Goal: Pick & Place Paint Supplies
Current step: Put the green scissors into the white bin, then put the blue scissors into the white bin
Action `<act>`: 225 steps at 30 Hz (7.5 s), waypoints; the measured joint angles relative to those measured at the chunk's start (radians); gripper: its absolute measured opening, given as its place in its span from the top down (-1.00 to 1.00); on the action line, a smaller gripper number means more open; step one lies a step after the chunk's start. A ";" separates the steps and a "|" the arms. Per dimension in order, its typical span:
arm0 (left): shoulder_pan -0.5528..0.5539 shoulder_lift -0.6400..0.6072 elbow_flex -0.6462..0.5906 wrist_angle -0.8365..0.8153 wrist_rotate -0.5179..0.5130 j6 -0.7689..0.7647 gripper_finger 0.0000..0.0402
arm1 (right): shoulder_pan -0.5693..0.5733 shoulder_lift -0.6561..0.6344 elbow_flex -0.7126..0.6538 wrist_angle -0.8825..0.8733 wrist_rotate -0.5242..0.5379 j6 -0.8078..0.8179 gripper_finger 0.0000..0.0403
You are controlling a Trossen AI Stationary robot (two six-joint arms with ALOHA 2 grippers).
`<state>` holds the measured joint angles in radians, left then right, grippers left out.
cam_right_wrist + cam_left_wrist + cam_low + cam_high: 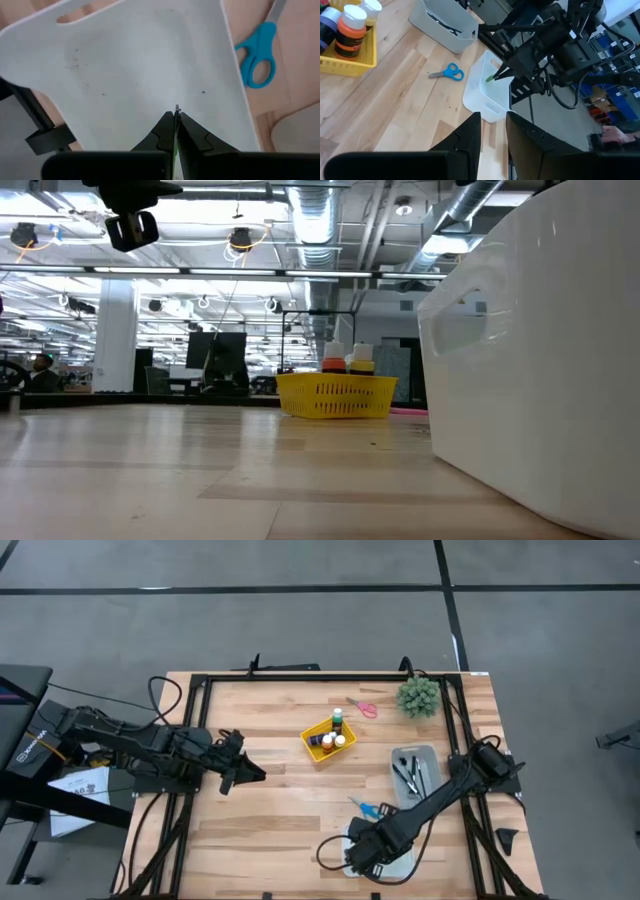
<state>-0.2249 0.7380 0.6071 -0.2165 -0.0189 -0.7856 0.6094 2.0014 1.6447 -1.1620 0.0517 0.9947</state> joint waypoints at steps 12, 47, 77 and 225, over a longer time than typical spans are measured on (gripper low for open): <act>0.000 0.000 0.000 0.000 0.000 0.003 0.57 | -0.001 0.000 0.000 0.022 -0.007 0.001 0.59; 0.046 0.096 0.001 -0.154 0.039 0.258 0.57 | -0.460 -0.135 0.001 0.209 -0.212 0.048 0.50; 0.113 0.063 0.000 -0.224 0.018 0.407 0.57 | -0.399 0.115 0.000 0.075 -0.095 -0.003 0.50; 0.058 0.063 0.000 -0.175 0.027 0.167 0.57 | -0.061 0.105 0.262 -0.168 0.001 -0.258 1.00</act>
<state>-0.1669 0.8009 0.6075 -0.3916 0.0081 -0.6186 0.5488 2.1063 1.9072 -1.3303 0.0526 0.7369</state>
